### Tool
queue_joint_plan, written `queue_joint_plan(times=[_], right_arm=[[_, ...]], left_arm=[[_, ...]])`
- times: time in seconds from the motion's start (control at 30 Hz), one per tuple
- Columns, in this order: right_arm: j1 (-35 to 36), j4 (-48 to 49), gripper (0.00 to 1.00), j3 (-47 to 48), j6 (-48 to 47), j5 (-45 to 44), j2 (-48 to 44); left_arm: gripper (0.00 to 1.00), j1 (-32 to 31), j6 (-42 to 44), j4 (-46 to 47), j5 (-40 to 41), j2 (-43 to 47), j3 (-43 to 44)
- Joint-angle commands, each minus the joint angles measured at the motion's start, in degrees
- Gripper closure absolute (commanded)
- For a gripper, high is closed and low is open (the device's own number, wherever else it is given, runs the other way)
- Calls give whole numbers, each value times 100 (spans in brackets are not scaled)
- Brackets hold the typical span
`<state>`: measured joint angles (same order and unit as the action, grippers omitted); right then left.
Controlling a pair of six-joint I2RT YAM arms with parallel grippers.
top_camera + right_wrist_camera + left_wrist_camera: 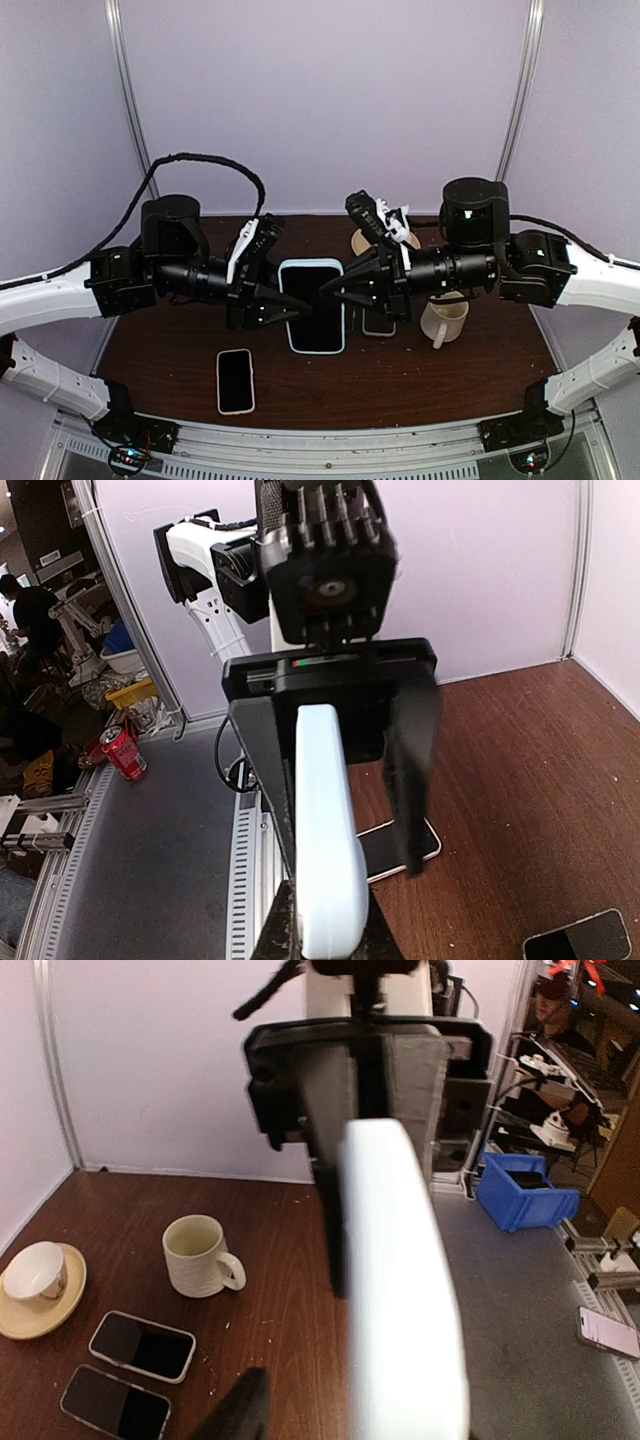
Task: Put the phone into the phone case
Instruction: Pass from the right arm to the left, then press the top right corner of the phone case, then pass from the left arm to the right
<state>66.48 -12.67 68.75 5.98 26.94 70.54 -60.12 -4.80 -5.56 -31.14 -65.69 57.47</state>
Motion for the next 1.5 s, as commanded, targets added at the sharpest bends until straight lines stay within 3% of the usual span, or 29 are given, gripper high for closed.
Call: queue_joint_plan(times=[0.0,0.03,0.07,0.13,0.17,0.23,0.27,0.37,0.47,0.6,0.7,0.73,0.77,0.8,0.83,0.9,0.97,1.17,1.3,1.43,1.47], right_arm=[[-20,740,100,186,86,168,-258],[-20,736,100,179,72,154,-272],[-14,728,100,163,55,123,-292],[-23,668,100,140,49,33,-328],[-22,616,95,139,57,-3,-337],[-27,415,67,186,70,-27,-312],[-29,340,63,231,78,-44,-288],[-25,281,60,311,151,-118,-157],[-25,321,65,358,231,-75,33],[-24,364,100,390,303,-26,146],[-35,445,100,333,413,-122,110],[-37,426,95,318,447,-210,109],[-32,373,67,296,495,-306,110],[-39,307,45,249,531,-363,105],[-42,251,34,185,566,-391,90],[-42,184,27,-20,676,-409,43],[-47,197,30,-252,854,-428,-36],[-41,443,59,-712,1112,-234,-176],[-40,508,100,-803,1133,-212,-138],[-51,570,100,-819,1208,-406,-217],[-66,505,100,-764,1243,-617,-224]], left_arm=[[77,-17,-339,521,-200,-130,35],[91,-12,-358,521,-282,-144,51],[100,-15,-365,521,-326,-139,53],[100,-20,-377,700,-404,-99,31],[100,-12,-378,713,-432,-75,13],[100,-17,-388,710,-435,-56,10],[100,-17,-384,699,-396,-52,10],[100,-20,-367,701,-370,-56,30],[100,-19,-401,731,-399,-103,62],[100,-24,-424,734,-419,-130,54],[100,-24,-428,734,-382,-85,13],[100,-24,-452,770,-341,-58,-16],[100,-21,-501,858,-270,-10,-63],[100,-18,-573,962,-218,61,-120],[100,-13,-621,1053,-169,117,-164],[100,-17,-670,1148,-132,182,-188],[100,-17,-699,1131,-155,202,-157],[100,-14,-714,1119,-143,219,-133],[100,-10,-719,1136,-139,226,-122],[100,-12,-698,1016,-61,241,-78],[84,-15,-712,909,51,254,-33]])
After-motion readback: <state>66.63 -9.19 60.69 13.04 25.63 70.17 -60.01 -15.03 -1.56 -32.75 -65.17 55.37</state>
